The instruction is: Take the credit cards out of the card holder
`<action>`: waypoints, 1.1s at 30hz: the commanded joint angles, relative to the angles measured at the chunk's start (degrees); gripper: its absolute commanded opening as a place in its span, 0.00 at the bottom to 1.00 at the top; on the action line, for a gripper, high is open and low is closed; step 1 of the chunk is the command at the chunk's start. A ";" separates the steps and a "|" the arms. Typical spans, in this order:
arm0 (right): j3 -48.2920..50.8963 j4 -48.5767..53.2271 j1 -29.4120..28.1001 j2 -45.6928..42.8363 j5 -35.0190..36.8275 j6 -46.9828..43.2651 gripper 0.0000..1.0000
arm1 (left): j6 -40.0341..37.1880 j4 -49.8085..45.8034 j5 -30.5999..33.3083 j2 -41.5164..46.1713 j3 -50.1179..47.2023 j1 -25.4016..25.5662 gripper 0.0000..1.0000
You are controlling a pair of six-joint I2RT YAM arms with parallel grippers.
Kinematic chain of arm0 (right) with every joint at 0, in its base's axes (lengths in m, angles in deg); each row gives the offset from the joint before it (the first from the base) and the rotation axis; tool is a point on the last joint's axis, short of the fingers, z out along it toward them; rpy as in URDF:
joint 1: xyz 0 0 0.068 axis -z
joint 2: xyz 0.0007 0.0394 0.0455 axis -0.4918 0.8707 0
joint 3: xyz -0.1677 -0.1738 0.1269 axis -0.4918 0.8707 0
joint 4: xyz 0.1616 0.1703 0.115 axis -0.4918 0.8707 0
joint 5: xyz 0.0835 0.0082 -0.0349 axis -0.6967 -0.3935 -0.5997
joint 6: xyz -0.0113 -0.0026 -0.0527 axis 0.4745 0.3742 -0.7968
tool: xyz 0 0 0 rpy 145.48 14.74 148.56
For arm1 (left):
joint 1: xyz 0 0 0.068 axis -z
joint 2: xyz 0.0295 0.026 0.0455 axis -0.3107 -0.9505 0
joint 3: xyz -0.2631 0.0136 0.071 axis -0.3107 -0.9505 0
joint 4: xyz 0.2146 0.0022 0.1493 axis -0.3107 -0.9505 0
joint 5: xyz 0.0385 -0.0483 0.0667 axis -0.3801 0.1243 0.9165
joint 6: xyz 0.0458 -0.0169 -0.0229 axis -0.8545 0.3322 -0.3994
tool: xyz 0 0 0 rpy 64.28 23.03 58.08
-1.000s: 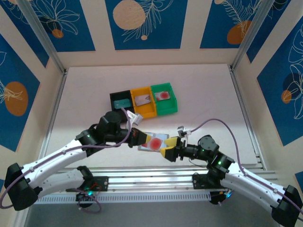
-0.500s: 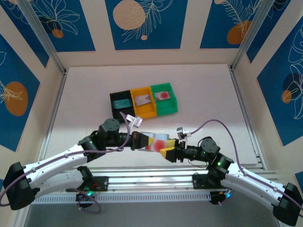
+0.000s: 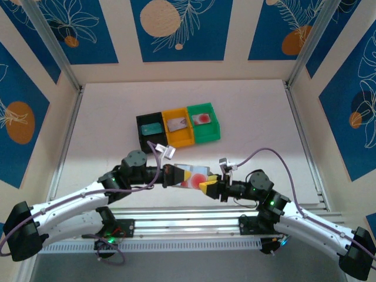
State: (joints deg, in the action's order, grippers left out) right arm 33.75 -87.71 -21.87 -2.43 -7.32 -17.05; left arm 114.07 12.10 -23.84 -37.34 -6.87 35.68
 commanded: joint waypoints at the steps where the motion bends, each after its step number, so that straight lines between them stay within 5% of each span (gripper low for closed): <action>1: -2.51 -0.01 -0.35 -0.55 -0.08 -1.07 0.25 | 0.21 2.41 0.37 0.57 -0.53 0.63 0.00; 6: -3.23 0.25 -0.27 -0.27 -0.05 -1.46 0.21 | -0.21 1.87 0.77 1.21 -0.41 0.76 0.00; 13: -4.28 2.50 -0.34 -0.12 0.71 -1.95 0.00 | -1.96 -0.19 1.67 1.59 -0.39 0.71 0.00; 18: -4.54 3.64 -0.31 -0.12 0.84 -1.99 0.00 | -4.89 -4.94 3.68 3.17 0.69 0.68 0.33; 24: -5.20 5.60 -0.11 -0.17 1.06 -2.62 0.00 | -15.88 -22.62 7.77 3.91 9.87 -0.30 0.65; 29: -7.03 10.12 0.26 -0.17 2.00 -3.73 0.00 | -25.72 -35.54 10.68 2.52 18.67 -2.68 0.84; 33: -9.37 16.89 0.88 0.41 5.26 -4.03 0.00 | -35.02 -45.29 21.53 0.95 26.38 -4.69 1.00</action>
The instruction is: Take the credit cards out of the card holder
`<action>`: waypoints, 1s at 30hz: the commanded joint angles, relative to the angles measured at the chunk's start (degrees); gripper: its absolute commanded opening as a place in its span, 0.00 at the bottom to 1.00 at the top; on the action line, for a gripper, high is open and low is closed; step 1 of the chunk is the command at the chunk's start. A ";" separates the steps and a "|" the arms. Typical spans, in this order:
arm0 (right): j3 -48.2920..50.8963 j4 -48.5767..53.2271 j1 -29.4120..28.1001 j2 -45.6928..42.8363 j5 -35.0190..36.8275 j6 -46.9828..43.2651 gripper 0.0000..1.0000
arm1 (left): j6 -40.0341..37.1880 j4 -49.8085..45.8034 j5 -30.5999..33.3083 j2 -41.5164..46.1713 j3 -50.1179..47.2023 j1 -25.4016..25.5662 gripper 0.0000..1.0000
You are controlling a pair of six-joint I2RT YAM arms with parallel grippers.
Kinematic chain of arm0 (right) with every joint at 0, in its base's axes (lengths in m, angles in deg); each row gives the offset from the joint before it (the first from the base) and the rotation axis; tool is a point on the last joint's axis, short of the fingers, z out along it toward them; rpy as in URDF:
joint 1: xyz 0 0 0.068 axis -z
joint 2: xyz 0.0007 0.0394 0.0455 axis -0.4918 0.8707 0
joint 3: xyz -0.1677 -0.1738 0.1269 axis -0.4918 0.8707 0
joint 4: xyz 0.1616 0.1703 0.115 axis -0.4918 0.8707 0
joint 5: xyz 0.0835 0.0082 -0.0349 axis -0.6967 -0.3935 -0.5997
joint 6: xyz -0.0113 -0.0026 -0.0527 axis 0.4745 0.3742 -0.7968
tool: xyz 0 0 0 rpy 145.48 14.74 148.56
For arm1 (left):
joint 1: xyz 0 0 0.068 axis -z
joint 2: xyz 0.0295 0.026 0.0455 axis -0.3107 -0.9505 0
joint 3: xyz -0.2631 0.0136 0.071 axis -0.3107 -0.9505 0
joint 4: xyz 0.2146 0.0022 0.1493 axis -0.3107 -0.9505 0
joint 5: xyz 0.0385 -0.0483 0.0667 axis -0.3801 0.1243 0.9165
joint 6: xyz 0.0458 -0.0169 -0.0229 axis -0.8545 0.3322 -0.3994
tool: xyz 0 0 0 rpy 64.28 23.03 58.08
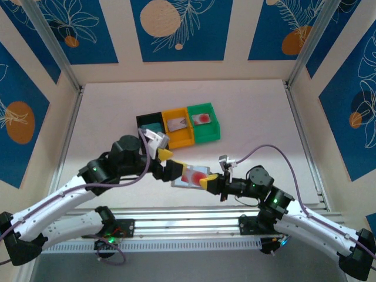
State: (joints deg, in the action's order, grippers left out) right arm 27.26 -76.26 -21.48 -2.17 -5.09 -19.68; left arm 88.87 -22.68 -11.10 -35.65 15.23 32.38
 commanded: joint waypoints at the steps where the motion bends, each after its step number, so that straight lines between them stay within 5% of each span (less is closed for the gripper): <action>1: -3.62 7.27 0.66 0.44 3.87 -1.40 0.00 | -12.05 -11.50 11.85 -0.83 5.55 -1.85 1.00; 10: -9.28 18.81 2.33 2.45 9.11 -2.33 0.00 | -21.34 -1.23 36.48 3.28 -0.66 -4.89 1.00; 17: -13.40 26.00 3.73 4.99 13.23 -3.11 0.00 | -24.77 5.37 45.41 1.61 -7.21 -9.13 1.00; 23: -17.99 33.17 7.02 8.45 16.24 -4.29 0.00 | -21.01 7.46 46.89 2.29 -11.37 -12.33 1.00; 30: -24.13 39.05 16.01 13.48 11.43 -6.56 0.00 | -21.27 10.91 47.59 2.03 -14.31 -12.34 1.00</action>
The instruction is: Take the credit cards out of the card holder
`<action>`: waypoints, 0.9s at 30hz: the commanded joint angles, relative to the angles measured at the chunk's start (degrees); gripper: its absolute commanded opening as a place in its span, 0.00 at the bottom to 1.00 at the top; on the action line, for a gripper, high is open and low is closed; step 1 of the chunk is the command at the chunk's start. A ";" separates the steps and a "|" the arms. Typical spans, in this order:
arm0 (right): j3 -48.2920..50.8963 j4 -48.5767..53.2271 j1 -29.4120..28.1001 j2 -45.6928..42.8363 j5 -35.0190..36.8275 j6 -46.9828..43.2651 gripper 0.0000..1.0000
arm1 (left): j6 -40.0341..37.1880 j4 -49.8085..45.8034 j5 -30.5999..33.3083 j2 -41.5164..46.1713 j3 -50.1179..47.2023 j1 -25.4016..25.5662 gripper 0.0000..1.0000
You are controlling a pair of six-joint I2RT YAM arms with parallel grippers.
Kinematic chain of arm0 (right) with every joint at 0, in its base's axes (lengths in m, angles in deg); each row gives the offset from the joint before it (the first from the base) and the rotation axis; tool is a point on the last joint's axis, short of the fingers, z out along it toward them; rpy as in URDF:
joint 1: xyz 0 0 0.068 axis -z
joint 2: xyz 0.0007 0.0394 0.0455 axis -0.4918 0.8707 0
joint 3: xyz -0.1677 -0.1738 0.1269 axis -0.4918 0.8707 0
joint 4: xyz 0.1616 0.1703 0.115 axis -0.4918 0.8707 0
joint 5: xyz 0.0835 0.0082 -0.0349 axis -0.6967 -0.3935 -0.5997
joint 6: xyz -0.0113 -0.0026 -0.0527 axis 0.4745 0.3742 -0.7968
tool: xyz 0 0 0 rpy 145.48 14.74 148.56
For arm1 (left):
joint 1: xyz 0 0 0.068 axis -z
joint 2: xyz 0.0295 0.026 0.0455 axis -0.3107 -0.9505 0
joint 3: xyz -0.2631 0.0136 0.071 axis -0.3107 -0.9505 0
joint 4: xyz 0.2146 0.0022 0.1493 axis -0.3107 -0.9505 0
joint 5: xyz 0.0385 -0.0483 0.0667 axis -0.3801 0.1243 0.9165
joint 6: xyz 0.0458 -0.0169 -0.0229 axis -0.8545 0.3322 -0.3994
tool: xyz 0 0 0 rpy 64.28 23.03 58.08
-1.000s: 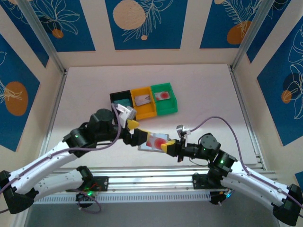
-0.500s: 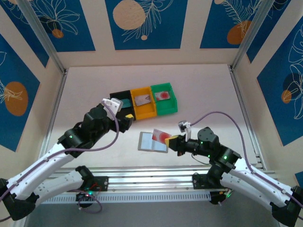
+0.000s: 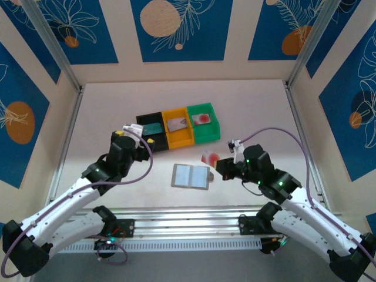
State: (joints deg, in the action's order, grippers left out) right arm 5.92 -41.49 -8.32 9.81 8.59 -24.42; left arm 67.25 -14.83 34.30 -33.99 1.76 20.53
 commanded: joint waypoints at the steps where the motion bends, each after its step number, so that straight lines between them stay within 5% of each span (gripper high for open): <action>1: -3.57 4.95 4.23 2.46 -3.25 -1.98 0.00 | -0.03 3.11 2.68 0.36 -0.84 -0.49 1.00; 15: -18.42 9.28 18.08 21.51 -12.62 -6.04 0.00 | -0.23 6.60 4.09 -2.43 -3.19 -0.56 1.00; 27: -30.42 11.60 21.06 36.52 -10.42 -8.35 0.00 | -0.87 7.68 3.83 -2.46 -3.95 -0.58 1.00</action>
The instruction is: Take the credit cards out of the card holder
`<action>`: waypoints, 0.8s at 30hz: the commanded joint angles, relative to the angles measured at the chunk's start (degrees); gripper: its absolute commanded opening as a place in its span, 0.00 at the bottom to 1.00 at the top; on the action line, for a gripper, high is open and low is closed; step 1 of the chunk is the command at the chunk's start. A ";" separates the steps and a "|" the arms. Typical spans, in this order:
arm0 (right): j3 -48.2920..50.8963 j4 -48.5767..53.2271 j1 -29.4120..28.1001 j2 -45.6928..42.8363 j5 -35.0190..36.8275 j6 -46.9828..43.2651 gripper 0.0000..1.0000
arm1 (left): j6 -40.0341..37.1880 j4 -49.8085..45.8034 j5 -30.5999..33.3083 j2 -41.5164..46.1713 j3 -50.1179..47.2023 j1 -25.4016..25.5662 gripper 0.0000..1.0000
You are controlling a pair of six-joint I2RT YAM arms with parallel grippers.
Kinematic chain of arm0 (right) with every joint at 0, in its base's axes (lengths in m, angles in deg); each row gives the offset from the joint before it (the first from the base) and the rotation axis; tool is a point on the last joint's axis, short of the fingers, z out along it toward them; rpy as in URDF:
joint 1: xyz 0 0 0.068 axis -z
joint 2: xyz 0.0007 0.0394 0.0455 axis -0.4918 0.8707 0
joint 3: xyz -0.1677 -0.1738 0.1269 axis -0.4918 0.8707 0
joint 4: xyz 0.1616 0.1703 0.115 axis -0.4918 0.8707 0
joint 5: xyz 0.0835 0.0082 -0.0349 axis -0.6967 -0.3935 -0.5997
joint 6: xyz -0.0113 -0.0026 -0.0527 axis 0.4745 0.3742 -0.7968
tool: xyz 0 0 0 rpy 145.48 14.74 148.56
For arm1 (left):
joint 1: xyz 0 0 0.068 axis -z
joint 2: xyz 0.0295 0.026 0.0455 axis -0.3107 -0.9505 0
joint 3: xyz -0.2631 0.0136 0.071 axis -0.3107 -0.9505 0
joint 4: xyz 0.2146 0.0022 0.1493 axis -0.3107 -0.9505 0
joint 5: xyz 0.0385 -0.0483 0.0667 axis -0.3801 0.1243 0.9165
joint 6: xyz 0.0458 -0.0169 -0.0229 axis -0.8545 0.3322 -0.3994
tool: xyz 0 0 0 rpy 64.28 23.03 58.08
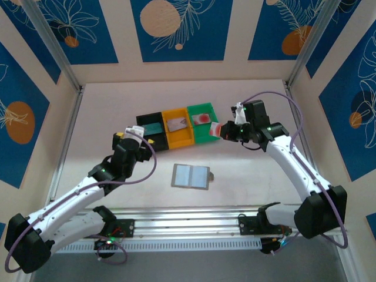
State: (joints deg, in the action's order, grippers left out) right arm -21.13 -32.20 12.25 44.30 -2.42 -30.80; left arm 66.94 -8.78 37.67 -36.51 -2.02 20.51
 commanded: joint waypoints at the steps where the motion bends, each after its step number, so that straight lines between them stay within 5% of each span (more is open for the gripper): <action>1: -4.59 2.89 0.51 3.12 1.06 -2.33 0.00 | -0.56 1.63 0.39 -0.23 -0.15 -0.56 1.00; 24: -23.72 10.30 1.35 25.53 3.83 -6.17 0.00 | -1.35 2.83 -0.36 -1.90 0.03 -0.58 1.00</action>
State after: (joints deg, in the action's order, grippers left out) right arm -42.29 -24.74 13.32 68.15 1.45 -35.54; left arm 66.29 -7.42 37.62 -38.28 -2.02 20.51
